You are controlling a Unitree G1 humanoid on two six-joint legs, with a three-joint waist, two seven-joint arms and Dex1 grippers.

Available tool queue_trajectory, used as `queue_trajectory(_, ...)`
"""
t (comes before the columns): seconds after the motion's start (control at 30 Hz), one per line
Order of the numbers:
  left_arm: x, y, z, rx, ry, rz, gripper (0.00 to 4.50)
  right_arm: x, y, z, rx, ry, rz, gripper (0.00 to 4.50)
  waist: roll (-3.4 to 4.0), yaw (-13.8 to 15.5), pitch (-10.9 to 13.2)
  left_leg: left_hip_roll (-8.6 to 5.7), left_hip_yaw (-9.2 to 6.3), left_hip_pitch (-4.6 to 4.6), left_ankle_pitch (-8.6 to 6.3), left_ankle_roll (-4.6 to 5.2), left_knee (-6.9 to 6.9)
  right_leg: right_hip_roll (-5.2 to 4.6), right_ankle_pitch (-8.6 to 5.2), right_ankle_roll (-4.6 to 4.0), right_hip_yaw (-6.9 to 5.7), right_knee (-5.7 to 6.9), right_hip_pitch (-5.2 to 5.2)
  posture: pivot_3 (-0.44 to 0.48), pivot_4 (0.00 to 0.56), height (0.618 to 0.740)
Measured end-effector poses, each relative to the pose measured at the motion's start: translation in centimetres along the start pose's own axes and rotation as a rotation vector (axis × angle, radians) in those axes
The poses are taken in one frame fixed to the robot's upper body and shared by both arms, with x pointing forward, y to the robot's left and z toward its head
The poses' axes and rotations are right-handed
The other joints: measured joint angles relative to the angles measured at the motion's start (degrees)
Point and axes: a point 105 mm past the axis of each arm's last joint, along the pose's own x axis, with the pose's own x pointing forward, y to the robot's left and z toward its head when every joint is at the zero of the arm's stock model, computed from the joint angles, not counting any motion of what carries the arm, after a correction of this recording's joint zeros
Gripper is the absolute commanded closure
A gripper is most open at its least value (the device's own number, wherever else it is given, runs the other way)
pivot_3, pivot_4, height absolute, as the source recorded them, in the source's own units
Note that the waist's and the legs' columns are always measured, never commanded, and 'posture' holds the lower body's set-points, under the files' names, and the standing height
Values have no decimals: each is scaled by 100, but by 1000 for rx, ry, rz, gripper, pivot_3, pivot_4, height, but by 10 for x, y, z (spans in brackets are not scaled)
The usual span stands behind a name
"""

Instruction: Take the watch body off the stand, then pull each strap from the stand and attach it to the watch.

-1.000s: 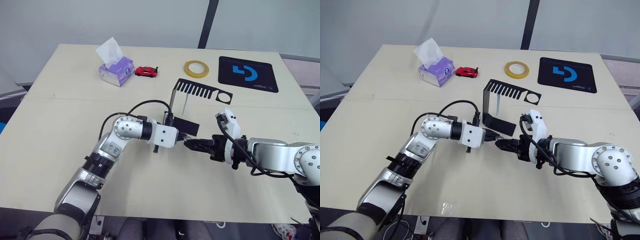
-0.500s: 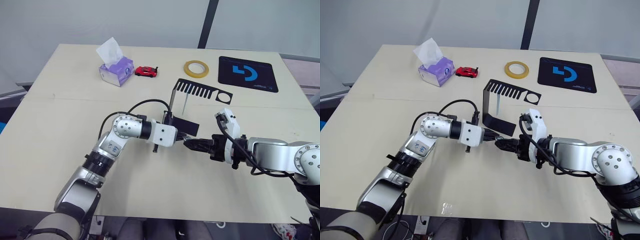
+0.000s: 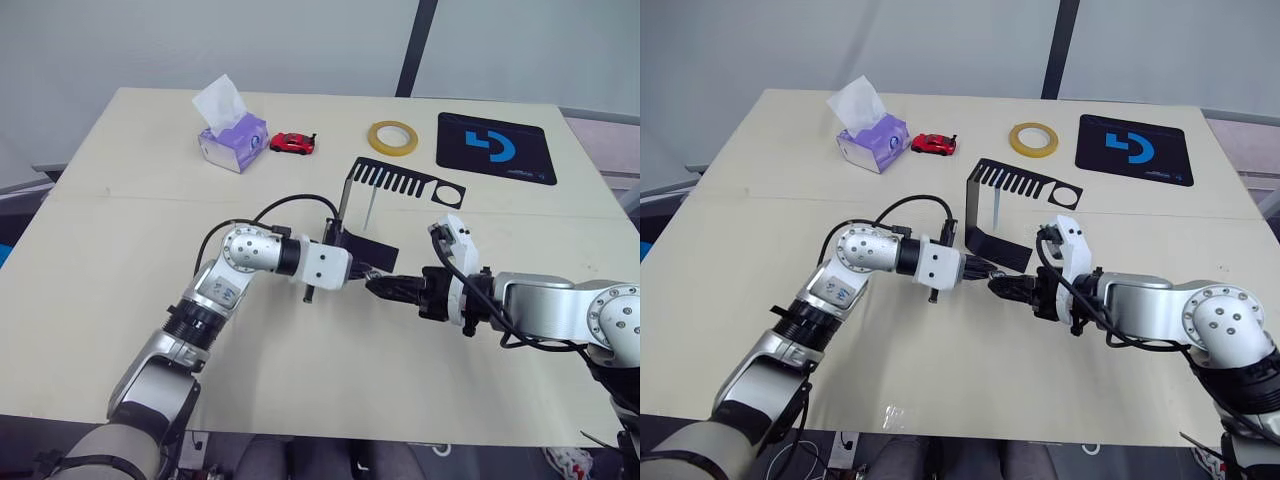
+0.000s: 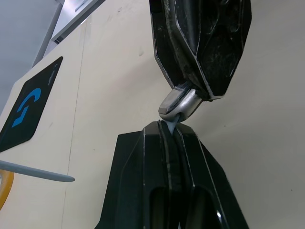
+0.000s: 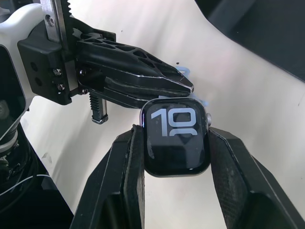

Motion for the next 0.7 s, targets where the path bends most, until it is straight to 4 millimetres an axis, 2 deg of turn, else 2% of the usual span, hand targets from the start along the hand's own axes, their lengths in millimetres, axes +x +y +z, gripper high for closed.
queue_trajectory(0.7,-1,1,-2,-1,-10,6,4415,1,-2,2,-1,-13,-15,2913,0,-1,0,0,0,0,0,0,0,0,0,0,0,0,0,0,150,738)
